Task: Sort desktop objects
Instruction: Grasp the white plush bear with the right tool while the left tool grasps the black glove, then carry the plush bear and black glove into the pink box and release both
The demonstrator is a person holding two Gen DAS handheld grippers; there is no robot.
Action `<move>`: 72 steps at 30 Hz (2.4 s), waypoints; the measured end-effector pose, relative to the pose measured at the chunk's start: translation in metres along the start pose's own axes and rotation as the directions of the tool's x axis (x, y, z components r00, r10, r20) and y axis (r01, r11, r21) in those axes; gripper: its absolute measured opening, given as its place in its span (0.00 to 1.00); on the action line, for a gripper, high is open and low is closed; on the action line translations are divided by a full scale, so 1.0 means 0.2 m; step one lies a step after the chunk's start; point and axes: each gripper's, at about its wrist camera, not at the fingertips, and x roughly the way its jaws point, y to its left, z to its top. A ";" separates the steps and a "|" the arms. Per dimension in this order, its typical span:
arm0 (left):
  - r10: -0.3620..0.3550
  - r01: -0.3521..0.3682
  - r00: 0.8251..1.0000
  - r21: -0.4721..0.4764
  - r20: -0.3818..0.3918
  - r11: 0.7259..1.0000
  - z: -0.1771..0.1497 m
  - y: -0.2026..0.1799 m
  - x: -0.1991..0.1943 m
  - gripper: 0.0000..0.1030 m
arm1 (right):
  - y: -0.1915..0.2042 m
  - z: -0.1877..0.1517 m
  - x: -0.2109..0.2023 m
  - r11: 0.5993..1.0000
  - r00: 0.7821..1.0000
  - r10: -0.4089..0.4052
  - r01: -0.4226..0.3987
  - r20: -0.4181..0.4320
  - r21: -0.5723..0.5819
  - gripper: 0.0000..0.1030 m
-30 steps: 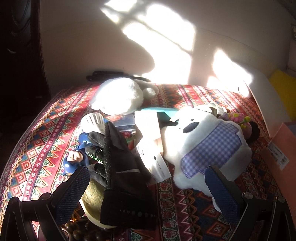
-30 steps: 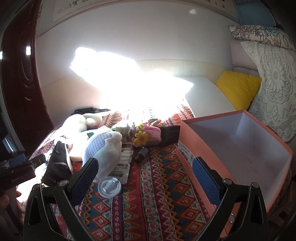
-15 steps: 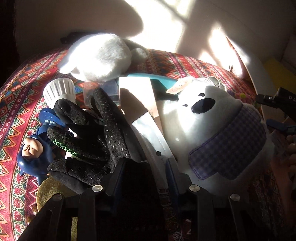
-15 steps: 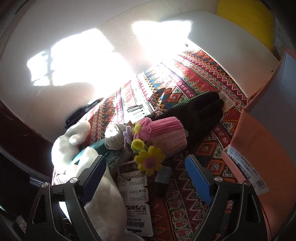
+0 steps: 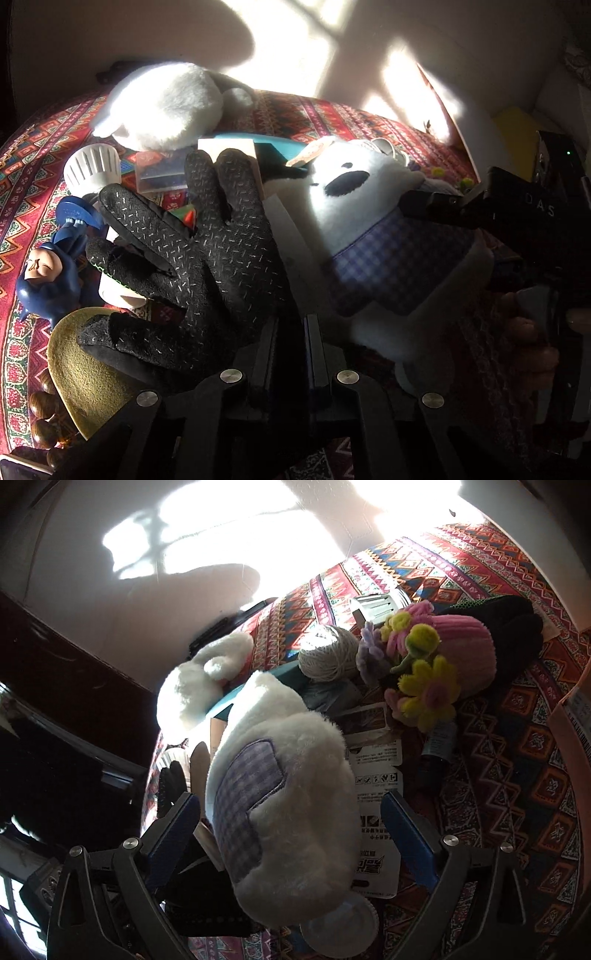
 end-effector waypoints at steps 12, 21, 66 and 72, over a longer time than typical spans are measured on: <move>-0.034 0.041 0.988 -0.041 0.153 0.998 -0.08 -0.09 -0.32 0.03 | 0.18 -0.13 -0.47 0.978 0.968 0.190 -0.173 0.165 -0.115 0.53; -0.167 0.163 0.960 0.038 0.225 0.986 -0.20 -0.42 -0.68 0.03 | 0.16 -0.23 -1.27 0.966 0.851 0.250 -0.187 0.461 -0.178 0.54; -0.331 0.211 0.919 0.445 0.213 0.871 -0.01 -2.04 -0.49 0.25 | -0.98 -0.35 -2.17 0.966 0.688 -0.258 0.162 0.678 0.203 0.58; -0.182 0.128 0.980 0.449 0.080 0.884 0.01 -2.28 -0.07 0.96 | -1.16 -0.26 -2.06 0.888 0.719 -0.458 0.352 0.523 0.295 0.86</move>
